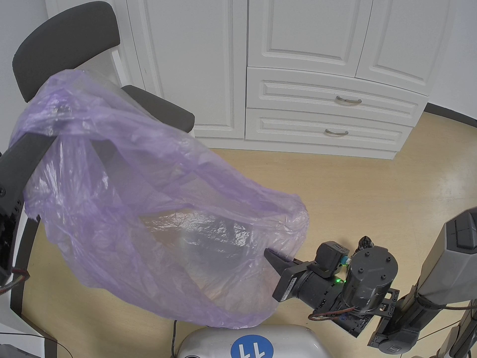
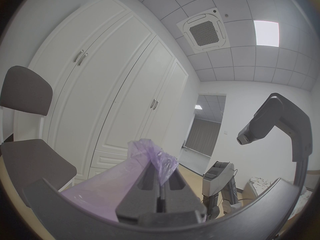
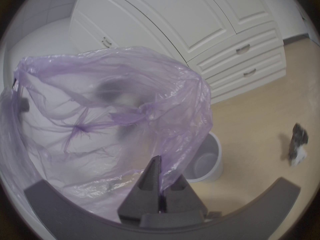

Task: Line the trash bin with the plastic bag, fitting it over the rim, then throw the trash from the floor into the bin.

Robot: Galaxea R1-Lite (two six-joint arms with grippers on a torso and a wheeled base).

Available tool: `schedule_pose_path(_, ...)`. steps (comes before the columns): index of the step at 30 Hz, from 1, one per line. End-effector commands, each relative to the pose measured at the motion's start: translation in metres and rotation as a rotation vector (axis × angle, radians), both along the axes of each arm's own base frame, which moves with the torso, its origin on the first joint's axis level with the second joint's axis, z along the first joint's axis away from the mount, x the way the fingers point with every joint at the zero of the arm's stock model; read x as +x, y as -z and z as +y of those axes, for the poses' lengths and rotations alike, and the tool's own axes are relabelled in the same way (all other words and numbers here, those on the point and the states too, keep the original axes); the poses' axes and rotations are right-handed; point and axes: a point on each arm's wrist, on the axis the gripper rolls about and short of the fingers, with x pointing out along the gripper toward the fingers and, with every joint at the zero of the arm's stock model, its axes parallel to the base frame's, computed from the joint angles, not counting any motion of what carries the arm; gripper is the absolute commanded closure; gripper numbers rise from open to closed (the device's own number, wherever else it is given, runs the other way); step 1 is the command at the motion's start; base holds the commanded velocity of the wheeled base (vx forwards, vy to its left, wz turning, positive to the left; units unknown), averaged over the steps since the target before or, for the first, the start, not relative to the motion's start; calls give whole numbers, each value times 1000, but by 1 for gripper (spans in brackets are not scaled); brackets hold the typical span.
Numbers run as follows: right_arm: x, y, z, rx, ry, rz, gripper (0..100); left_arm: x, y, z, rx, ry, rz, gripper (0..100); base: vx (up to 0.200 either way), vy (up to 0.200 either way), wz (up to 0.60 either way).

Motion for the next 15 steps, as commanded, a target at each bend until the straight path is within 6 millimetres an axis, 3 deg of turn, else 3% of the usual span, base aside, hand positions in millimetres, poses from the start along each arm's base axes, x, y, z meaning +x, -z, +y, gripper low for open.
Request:
schedule_pose_path(1, 1, -15, -31, -133, 58, -127, 100, 0, 3, 0, 10, -2, 7, 100, 0, 0, 0)
schedule_pose_path(4, -3, -26, -38, -139, 67, -171, 100, 2, 4, -1, 21, -7, 16, 100, 0, 0, 0)
schedule_pose_path(6, -11, -45, -49, -130, 81, -242, 100, 5, 16, -3, 98, -23, 62, 100, 0, 0, 0)
schedule_pose_path(15, -11, -54, -64, -237, 130, -334, 100, 15, 52, -14, 386, -35, 242, 100, 0, 0, 0)
